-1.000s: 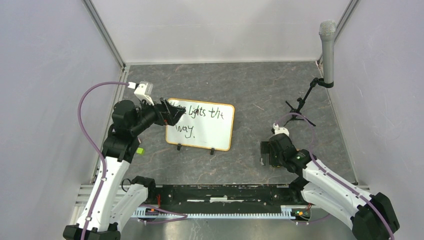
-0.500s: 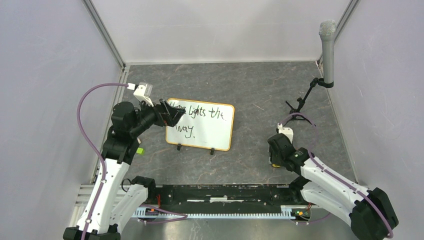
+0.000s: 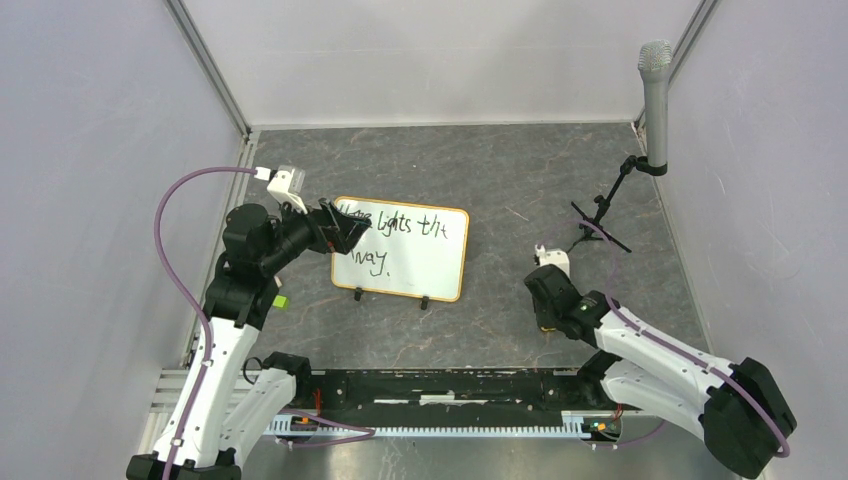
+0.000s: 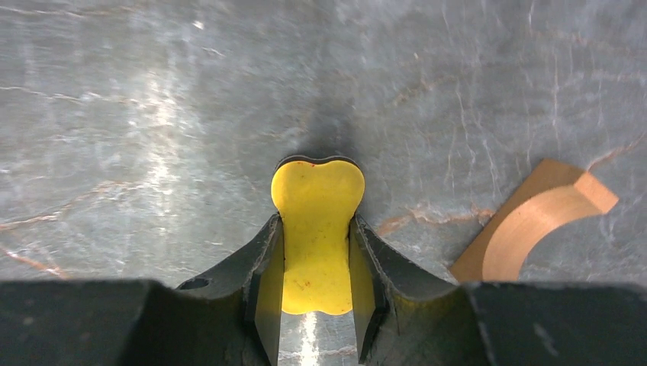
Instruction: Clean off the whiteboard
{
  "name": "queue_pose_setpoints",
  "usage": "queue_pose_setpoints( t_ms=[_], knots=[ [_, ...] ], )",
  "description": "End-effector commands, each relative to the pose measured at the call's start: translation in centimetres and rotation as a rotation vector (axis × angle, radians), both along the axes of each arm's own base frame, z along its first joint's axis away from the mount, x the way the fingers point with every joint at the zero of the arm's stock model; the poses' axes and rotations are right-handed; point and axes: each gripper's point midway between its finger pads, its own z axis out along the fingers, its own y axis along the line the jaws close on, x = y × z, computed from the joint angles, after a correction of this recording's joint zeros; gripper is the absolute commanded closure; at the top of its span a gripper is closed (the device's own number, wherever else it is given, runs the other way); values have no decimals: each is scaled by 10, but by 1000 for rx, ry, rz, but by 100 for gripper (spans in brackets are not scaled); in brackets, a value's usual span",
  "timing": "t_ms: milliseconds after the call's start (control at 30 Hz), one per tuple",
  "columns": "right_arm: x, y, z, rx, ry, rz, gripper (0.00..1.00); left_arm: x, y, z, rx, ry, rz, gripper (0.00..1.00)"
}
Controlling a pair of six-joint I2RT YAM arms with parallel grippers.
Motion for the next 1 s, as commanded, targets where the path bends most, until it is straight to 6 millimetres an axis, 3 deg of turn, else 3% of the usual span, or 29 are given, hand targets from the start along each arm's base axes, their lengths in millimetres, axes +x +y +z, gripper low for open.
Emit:
queue_pose_setpoints(
  t_ms=[0,133,467,633,767,967],
  knots=[
    [34,28,37,15,-158,94,83,3,-2,5,2,-39,-10,0],
    [50,57,58,22,-231,195,87,4,-1,3,5,-31,-2,0],
    [74,179,154,86,-471,493,89,11,9,-3,19,-16,62,0],
    [86,221,181,104,-529,563,87,17,13,-12,32,25,95,0],
    [102,238,191,75,-585,580,86,18,13,-15,33,41,95,0],
    [133,234,193,-104,-668,519,86,20,16,-17,40,44,111,0]
  ],
)
